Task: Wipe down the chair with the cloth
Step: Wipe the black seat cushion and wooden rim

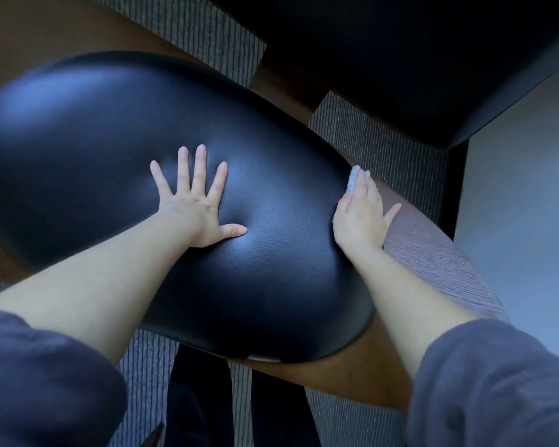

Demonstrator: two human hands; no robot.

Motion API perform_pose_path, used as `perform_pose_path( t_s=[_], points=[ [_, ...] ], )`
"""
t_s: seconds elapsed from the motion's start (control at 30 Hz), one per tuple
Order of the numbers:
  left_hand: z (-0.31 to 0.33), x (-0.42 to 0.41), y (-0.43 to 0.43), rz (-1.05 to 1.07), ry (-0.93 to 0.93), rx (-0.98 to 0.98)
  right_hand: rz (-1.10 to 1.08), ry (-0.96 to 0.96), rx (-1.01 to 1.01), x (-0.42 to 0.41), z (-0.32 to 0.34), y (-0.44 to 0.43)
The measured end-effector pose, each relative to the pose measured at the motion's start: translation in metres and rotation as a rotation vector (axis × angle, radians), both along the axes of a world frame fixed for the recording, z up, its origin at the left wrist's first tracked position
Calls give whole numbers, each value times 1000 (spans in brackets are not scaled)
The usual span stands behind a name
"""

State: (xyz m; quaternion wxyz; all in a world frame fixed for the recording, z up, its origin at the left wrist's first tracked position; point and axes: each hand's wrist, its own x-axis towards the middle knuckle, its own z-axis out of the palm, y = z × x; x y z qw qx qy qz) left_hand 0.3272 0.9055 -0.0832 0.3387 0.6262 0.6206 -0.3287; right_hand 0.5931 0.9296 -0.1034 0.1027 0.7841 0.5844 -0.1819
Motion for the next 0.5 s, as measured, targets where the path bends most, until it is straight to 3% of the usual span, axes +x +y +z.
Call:
perform_pose_path(
  t_s=[0.27, 0.5],
  points=[
    [-5, -3, -4, -9, -27, 64, -106, -152, 35, -29, -6, -2],
    [-8, -6, -8, -20, -35, 109, 439, -61, 31, -81, -27, 34]
  ],
)
